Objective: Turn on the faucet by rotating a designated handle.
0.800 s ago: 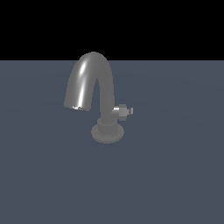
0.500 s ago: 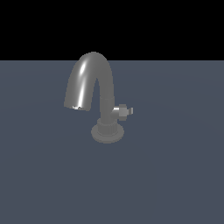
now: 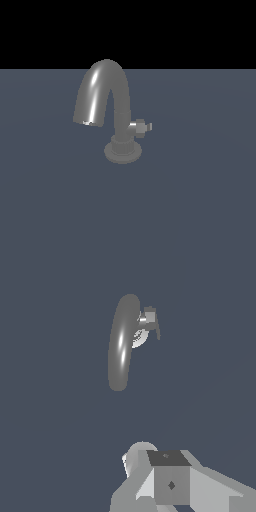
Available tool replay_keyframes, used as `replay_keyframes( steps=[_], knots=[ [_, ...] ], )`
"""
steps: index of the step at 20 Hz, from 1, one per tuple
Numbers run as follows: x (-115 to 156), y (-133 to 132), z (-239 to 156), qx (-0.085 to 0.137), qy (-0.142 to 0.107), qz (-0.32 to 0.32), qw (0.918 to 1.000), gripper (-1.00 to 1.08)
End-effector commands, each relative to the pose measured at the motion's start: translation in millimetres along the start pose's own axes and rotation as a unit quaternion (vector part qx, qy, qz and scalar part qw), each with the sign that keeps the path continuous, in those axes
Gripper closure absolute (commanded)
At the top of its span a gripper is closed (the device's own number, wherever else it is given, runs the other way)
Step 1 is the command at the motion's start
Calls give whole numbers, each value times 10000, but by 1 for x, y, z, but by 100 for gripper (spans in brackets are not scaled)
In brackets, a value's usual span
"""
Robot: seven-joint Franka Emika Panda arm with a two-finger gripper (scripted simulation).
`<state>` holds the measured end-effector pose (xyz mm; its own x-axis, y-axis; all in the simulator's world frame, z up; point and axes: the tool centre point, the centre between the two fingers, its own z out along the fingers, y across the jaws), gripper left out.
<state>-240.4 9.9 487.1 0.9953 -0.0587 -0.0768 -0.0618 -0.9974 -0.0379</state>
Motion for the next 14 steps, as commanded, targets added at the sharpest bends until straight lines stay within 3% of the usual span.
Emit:
replay_keyframes(
  steps=[1,8,14],
  knots=[
    [9,-2,1,81,-151,150,9997,108],
    [41,-6,5,392,-717,719,9941,108],
    [72,-7,12,685,-1252,1256,9818,108]
  ],
)
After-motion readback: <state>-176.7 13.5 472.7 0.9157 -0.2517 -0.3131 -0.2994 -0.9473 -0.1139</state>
